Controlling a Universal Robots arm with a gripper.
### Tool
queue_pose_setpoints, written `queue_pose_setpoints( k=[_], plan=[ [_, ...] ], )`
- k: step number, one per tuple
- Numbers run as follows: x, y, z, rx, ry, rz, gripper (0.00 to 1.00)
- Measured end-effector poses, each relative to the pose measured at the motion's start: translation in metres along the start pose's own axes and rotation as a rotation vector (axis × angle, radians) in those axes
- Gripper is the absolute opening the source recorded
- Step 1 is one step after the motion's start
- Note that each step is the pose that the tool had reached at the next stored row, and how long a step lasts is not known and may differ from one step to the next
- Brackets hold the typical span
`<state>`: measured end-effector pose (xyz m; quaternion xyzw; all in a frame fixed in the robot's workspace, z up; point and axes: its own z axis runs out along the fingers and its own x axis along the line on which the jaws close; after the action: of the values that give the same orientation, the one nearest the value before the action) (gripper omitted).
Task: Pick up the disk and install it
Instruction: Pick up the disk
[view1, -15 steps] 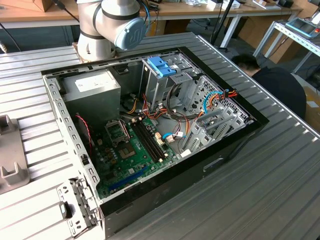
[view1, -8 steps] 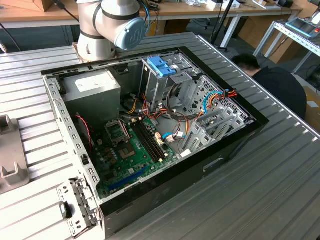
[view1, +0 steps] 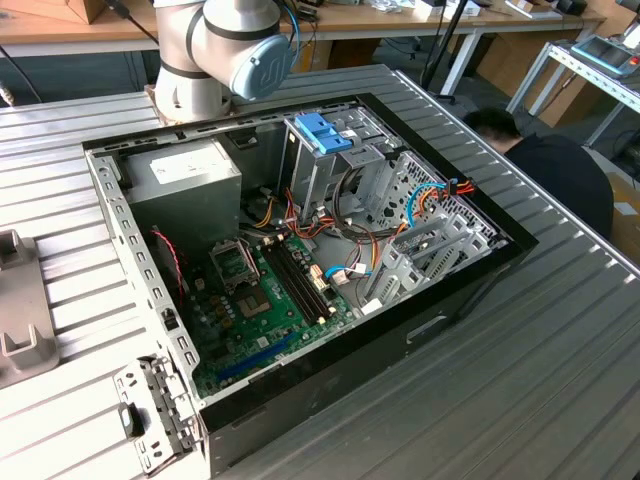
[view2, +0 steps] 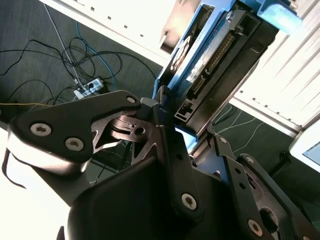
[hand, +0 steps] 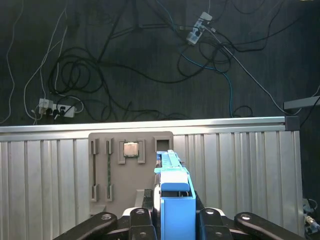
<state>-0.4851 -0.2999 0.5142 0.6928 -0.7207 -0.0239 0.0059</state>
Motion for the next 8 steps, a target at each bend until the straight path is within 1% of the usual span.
queue_pose_setpoints(
  k=[3,8],
  plan=[
    [0.0017,-0.0005,-0.0001,0.0,0.0,0.0,0.37],
    [0.0032,-0.0041,-0.0003,0.0,0.0,0.0,0.37]
  ],
)
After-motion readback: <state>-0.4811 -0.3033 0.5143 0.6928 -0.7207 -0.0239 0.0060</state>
